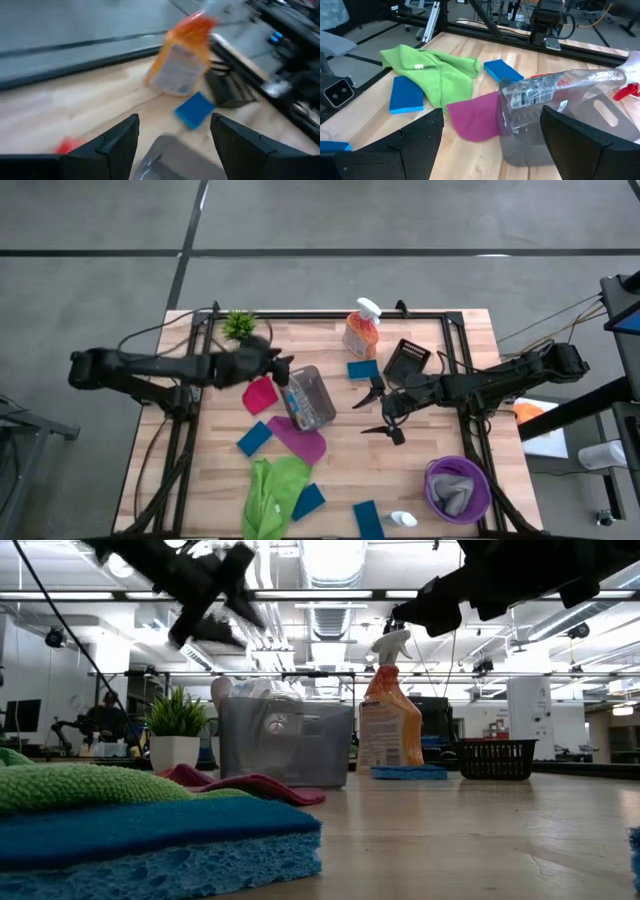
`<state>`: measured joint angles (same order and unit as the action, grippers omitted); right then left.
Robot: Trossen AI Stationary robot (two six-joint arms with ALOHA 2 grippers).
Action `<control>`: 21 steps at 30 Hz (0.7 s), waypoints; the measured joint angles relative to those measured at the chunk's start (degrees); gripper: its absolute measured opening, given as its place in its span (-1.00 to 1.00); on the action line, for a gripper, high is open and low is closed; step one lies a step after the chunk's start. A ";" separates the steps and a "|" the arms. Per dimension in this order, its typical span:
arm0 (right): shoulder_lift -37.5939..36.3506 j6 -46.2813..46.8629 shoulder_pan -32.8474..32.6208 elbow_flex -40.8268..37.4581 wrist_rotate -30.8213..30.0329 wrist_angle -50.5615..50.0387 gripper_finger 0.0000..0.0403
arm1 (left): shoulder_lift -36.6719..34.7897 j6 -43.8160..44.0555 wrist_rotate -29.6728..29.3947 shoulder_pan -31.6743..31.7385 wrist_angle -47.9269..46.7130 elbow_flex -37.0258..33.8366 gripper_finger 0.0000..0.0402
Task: Pick & Place Kitchen Items
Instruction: Put the transparent spray bottle into the gray bin
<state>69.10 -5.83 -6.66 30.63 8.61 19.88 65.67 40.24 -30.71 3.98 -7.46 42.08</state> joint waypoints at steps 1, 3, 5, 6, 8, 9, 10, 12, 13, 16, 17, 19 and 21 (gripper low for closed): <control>0.00 0.01 0.00 0.00 -0.06 -0.03 0.61 | 0.17 2.61 -2.23 -1.15 1.16 -2.09 0.25; 0.00 0.01 -0.01 0.00 -0.52 0.00 0.61 | 0.25 7.51 -5.25 -2.60 2.93 -5.18 0.25; 0.00 0.01 0.00 0.00 -0.97 -0.02 0.61 | 0.15 10.49 -7.59 -3.47 3.90 -6.98 0.25; 0.00 0.01 -0.02 0.00 -1.08 -0.07 0.61 | 0.04 11.54 -8.38 -3.85 3.97 -7.66 0.25; 0.00 0.01 -0.02 0.00 -1.15 -0.13 0.61 | 0.04 12.73 -9.48 -4.53 3.40 -8.29 0.25; 0.00 0.01 -0.02 0.00 -1.30 -0.37 0.61 | 0.05 12.79 -9.64 -4.80 3.48 -8.33 0.25; 0.00 0.01 -0.04 -0.02 -1.41 -0.57 0.61 | 0.04 13.06 -9.66 -4.99 3.38 -8.33 0.25; 0.00 0.01 -0.02 -0.02 -1.52 -0.86 0.61 | 0.04 14.12 -9.86 -5.74 3.13 -8.35 0.25; 0.00 0.01 -0.02 -0.02 -1.52 -0.94 0.61 | 0.03 14.24 -9.89 -6.24 2.95 -8.32 0.25; 0.00 -0.03 -0.02 -0.03 -1.69 -1.69 0.61 | -0.27 13.59 -9.80 -7.61 1.59 -6.25 0.25; 0.00 -0.08 -0.02 -0.04 -1.88 -1.76 0.61 | -0.36 13.65 -9.96 -8.08 0.04 -5.18 0.25; 0.00 -0.08 -0.02 -0.04 -2.05 -2.04 0.61 | -0.36 14.57 -10.66 -9.39 -3.72 -3.20 0.25; 0.00 -0.05 -0.02 -0.04 -2.19 -2.35 0.61 | -0.20 18.27 -11.37 -10.99 -8.98 -1.57 0.25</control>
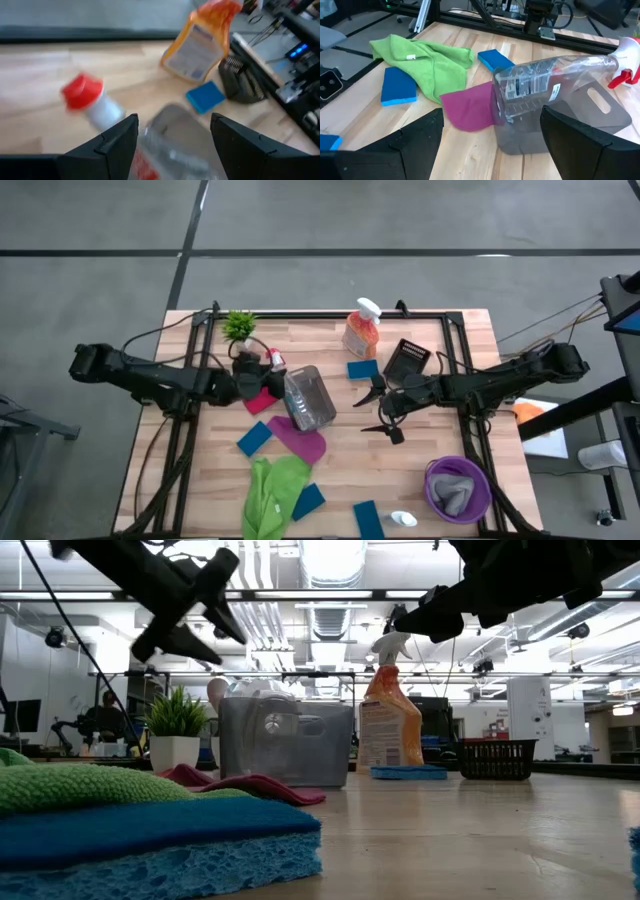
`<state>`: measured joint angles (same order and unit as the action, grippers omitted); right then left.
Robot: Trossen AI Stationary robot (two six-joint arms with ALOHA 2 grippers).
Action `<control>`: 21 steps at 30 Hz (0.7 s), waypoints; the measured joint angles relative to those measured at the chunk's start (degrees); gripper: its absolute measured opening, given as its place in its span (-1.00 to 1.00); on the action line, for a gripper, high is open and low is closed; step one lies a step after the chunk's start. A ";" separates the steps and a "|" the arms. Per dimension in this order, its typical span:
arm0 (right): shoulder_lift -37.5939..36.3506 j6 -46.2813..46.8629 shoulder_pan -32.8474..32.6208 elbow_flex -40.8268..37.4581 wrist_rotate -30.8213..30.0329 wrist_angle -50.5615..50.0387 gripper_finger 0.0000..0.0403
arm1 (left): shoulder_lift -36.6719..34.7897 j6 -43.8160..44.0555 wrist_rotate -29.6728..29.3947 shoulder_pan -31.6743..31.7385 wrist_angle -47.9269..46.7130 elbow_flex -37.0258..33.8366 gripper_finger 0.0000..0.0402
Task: Pick & Place Kitchen Items
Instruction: Put the transparent spray bottle into the gray bin
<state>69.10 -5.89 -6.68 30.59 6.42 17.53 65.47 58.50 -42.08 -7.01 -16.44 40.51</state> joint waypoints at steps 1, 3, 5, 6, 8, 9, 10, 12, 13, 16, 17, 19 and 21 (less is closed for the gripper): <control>0.00 0.04 0.00 0.00 -0.13 -0.23 0.61 | -0.02 2.54 -0.40 -0.77 -2.50 0.48 0.25; 0.00 0.06 -0.02 0.00 -0.97 -0.37 0.61 | -0.02 8.67 -1.50 -1.94 -6.68 0.52 0.25; 0.00 0.08 0.00 -0.02 -1.68 -0.79 0.61 | 0.00 14.52 -3.47 -2.89 -10.12 -0.32 0.25; 0.00 0.08 0.00 -0.02 -1.96 -0.77 0.61 | 0.00 16.70 -4.50 -3.23 -10.77 -0.87 0.25; 0.00 0.10 -0.02 -0.02 -2.32 -0.73 0.61 | 0.00 19.84 -5.93 -3.47 -10.55 -2.26 0.25; 0.00 0.10 0.00 -0.02 -2.34 -0.70 0.61 | 0.02 20.88 -6.40 -3.45 -10.24 -3.00 0.25; 0.00 0.08 0.00 -0.02 -2.42 -0.74 0.61 | 0.09 21.32 -6.83 -3.41 -9.50 -3.81 0.25; 0.00 0.08 0.02 -0.02 -2.56 -0.67 0.61 | 0.97 21.49 -8.11 -3.27 -6.62 -5.20 0.25; 0.00 0.08 0.02 -0.02 -2.56 -0.67 0.61 | 1.57 21.49 -8.85 -3.27 -4.92 -5.91 0.25; 0.00 0.10 0.00 -0.02 -2.80 -0.63 0.61 | 4.01 21.35 -11.16 -2.95 0.04 -6.98 0.25; 0.00 0.09 0.00 -0.02 -2.96 -0.50 0.61 | 4.80 21.16 -11.69 -2.66 0.79 -7.06 0.25; 0.00 0.13 -0.01 -0.02 -3.48 -0.47 0.61 | 6.68 21.04 -12.29 -2.18 1.82 -6.94 0.25; 0.00 0.13 -0.07 -0.02 -3.89 -0.50 0.61 | 8.55 21.01 -12.42 -1.79 2.34 -6.33 0.25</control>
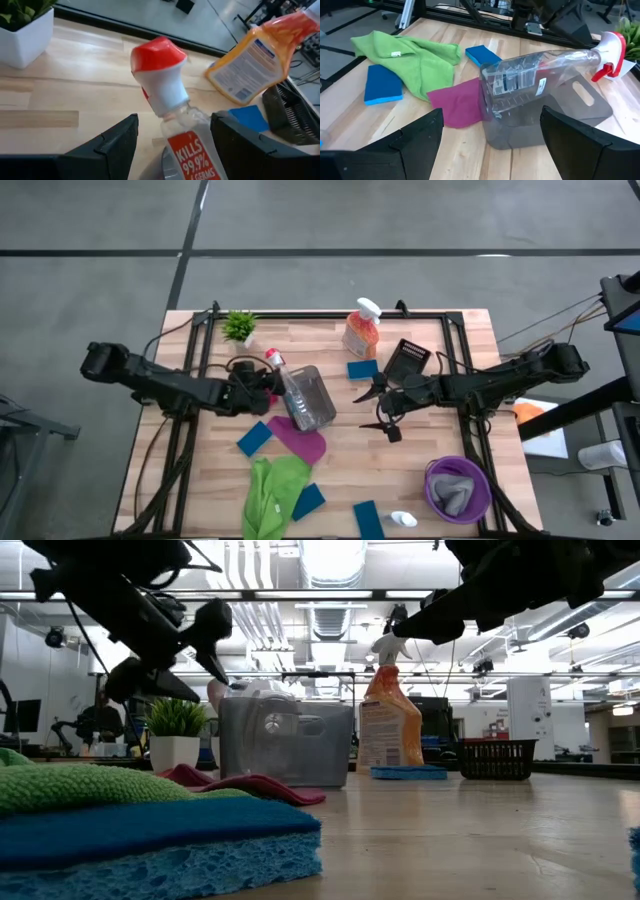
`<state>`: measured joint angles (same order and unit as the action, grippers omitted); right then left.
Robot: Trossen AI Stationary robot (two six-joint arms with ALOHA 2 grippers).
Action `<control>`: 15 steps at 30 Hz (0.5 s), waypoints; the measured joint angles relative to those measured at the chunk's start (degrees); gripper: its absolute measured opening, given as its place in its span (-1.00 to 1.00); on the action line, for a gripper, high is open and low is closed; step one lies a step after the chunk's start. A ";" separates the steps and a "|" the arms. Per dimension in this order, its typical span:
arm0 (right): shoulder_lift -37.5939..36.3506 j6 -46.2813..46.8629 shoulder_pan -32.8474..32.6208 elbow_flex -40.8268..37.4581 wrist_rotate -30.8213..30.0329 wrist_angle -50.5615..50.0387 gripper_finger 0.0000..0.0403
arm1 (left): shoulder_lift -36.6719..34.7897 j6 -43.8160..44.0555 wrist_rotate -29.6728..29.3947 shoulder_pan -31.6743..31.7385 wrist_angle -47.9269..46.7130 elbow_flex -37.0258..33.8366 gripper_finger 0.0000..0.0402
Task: Pick & Place Kitchen Items
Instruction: Put the transparent spray bottle into the gray bin
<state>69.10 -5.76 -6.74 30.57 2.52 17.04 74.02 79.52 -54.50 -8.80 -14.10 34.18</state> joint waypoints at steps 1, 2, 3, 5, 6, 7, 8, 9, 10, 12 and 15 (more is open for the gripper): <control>0.00 0.02 0.00 0.00 -0.09 0.05 0.61 | 0.93 -0.03 -0.29 0.18 0.52 0.46 0.25; 0.00 0.02 0.00 0.00 -0.17 0.04 0.61 | 1.89 -0.20 -0.67 0.35 1.12 0.90 0.25; 0.00 0.02 0.00 0.00 -0.22 0.03 0.61 | 2.86 -0.40 -1.18 0.50 1.57 1.28 0.25; 0.00 0.08 0.00 0.00 -0.43 0.03 0.61 | 4.85 -1.61 -1.96 0.95 2.62 2.26 0.25; 0.00 0.08 0.00 0.00 -0.58 0.04 0.61 | 5.73 -1.87 -2.18 1.17 2.81 2.77 0.25; 0.00 0.15 0.00 0.00 -0.62 0.02 0.61 | 6.50 -2.11 -2.43 1.52 2.79 3.19 0.25; 0.00 0.21 0.00 0.00 -0.63 0.02 0.61 | 7.11 -2.13 -2.56 1.89 2.75 3.56 0.25; 0.00 0.22 0.00 0.00 -0.63 -0.03 0.61 | 7.75 -2.13 -2.67 2.32 2.77 3.90 0.25; 0.00 0.22 0.00 0.00 -0.63 -0.13 0.61 | 8.34 -2.13 -2.98 2.71 2.77 4.11 0.25; 0.00 0.23 0.00 0.00 -0.65 -0.15 0.61 | 9.11 -2.13 -3.19 3.64 3.48 4.27 0.25; 0.00 0.24 0.00 0.00 -0.65 -0.15 0.61 | 9.96 -3.25 -3.48 5.11 4.75 4.18 0.25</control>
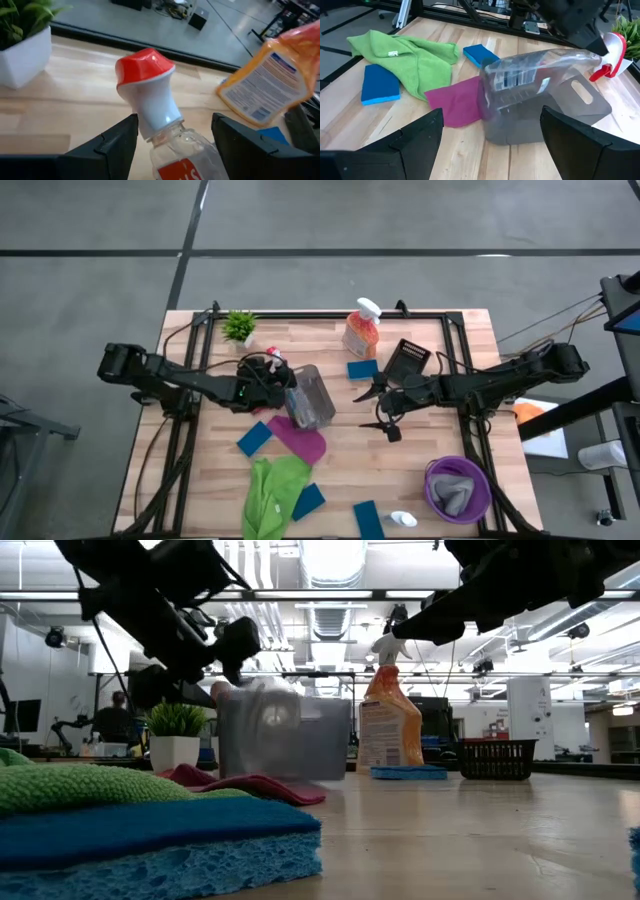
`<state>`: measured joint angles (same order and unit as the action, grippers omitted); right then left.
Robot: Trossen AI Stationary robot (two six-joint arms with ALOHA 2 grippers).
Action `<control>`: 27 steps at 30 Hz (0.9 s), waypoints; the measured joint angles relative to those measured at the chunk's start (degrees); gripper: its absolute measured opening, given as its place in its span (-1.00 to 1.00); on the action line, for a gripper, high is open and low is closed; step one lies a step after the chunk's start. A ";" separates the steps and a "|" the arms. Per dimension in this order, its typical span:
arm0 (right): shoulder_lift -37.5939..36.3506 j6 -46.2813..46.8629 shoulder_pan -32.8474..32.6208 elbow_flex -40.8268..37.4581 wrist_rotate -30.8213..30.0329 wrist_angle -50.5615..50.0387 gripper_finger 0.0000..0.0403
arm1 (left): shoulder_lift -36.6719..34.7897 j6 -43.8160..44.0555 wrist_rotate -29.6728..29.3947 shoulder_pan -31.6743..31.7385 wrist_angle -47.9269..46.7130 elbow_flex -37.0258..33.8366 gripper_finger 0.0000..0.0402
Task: Pick & Place Kitchen Items
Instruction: Put the transparent spray bottle into the gray bin
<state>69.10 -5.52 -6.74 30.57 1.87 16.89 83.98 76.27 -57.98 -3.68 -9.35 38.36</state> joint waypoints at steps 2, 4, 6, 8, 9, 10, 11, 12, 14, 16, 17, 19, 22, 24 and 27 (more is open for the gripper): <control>0.00 0.00 0.00 0.00 0.00 0.01 0.61 | 0.22 -1.16 -0.38 1.00 0.31 0.06 0.25; 0.00 0.22 0.00 0.00 0.00 -0.01 0.61 | 0.22 -2.17 -0.38 2.01 0.66 0.05 0.25; 0.00 0.53 0.00 0.00 0.00 0.01 0.61 | 0.18 -2.46 -0.32 2.99 0.84 0.05 0.25; 0.00 0.67 0.00 0.00 0.00 0.00 0.61 | 0.18 -2.60 0.03 3.70 0.84 0.03 0.25; 0.00 0.68 -0.01 0.00 0.00 -0.01 0.61 | 0.18 -2.60 0.27 3.89 0.93 0.03 0.25; 0.00 0.68 -0.02 0.00 0.00 -0.01 0.61 | 0.18 -2.65 0.51 3.99 0.98 0.03 0.25; 0.00 0.68 -0.02 0.00 0.00 -0.01 0.61 | 0.18 -2.82 0.53 3.99 1.00 0.03 0.24; 0.00 0.68 -0.02 0.00 0.00 -0.01 0.61 | 0.16 -2.87 0.53 3.98 1.03 0.03 0.22; 0.00 0.66 -0.02 0.00 0.00 -0.03 0.61 | 0.13 -3.03 0.55 3.88 1.10 0.12 0.13; 0.00 0.66 -0.02 0.00 0.00 -0.12 0.61 | 0.13 -4.43 0.87 3.50 1.01 0.59 0.01; 0.00 0.66 -0.02 0.00 0.00 -0.25 0.61 | 0.13 -5.55 1.05 3.30 0.97 0.99 -0.06; 0.00 0.68 -0.02 0.00 0.00 -0.49 0.61 | 0.13 -7.35 1.38 2.80 0.88 1.89 -0.20; 0.00 0.85 -0.02 0.00 0.00 -0.71 0.61 | 0.13 -11.48 3.56 2.60 0.94 3.47 -0.34; 0.00 0.90 -0.02 0.00 0.00 -1.07 0.61 | 0.13 -14.93 6.59 2.65 0.92 4.39 -0.37; 0.00 1.07 -0.02 0.00 0.00 -1.17 0.61 | 0.13 -18.52 9.79 2.60 0.92 5.77 -0.31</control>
<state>69.10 -4.45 -6.76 30.57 1.87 15.73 84.12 57.75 -48.19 -1.08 -8.43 44.13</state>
